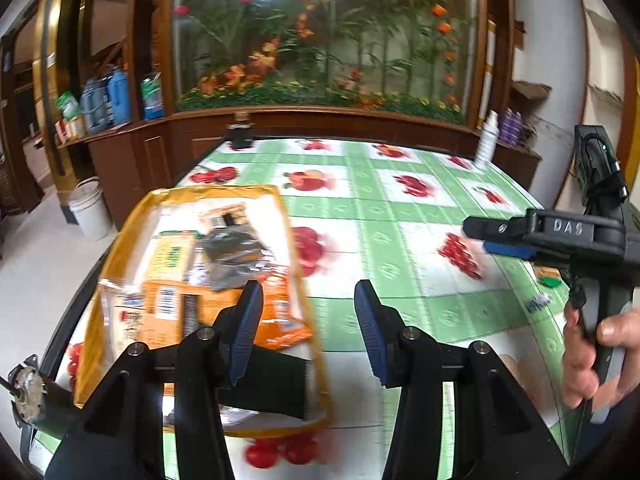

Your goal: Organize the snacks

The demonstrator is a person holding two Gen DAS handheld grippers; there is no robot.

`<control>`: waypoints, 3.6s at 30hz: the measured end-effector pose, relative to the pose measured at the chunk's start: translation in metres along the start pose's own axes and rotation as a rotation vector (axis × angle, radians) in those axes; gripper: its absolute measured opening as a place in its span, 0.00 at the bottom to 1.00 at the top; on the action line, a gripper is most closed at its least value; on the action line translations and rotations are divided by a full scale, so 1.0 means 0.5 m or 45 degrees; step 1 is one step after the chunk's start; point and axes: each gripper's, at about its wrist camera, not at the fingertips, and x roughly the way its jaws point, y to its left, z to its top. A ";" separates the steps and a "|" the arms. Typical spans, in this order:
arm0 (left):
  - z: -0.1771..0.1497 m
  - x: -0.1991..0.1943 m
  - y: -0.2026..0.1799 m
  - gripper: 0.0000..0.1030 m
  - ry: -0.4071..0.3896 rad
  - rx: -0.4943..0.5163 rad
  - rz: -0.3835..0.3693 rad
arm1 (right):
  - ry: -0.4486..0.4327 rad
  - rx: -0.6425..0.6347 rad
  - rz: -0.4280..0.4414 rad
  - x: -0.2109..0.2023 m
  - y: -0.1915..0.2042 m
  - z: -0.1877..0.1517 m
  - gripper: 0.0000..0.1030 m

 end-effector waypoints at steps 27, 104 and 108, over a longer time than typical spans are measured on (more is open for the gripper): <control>-0.050 0.012 -0.191 0.44 0.078 0.251 -0.234 | -0.062 0.279 -0.725 -0.102 -0.310 -0.006 0.61; -0.025 0.004 -0.131 0.31 0.069 0.244 -0.073 | -0.004 -0.214 0.066 -0.091 -0.029 -0.104 0.45; -0.023 -0.003 -0.101 0.31 0.059 0.210 -0.058 | 0.007 -0.230 0.088 -0.079 0.001 -0.108 0.45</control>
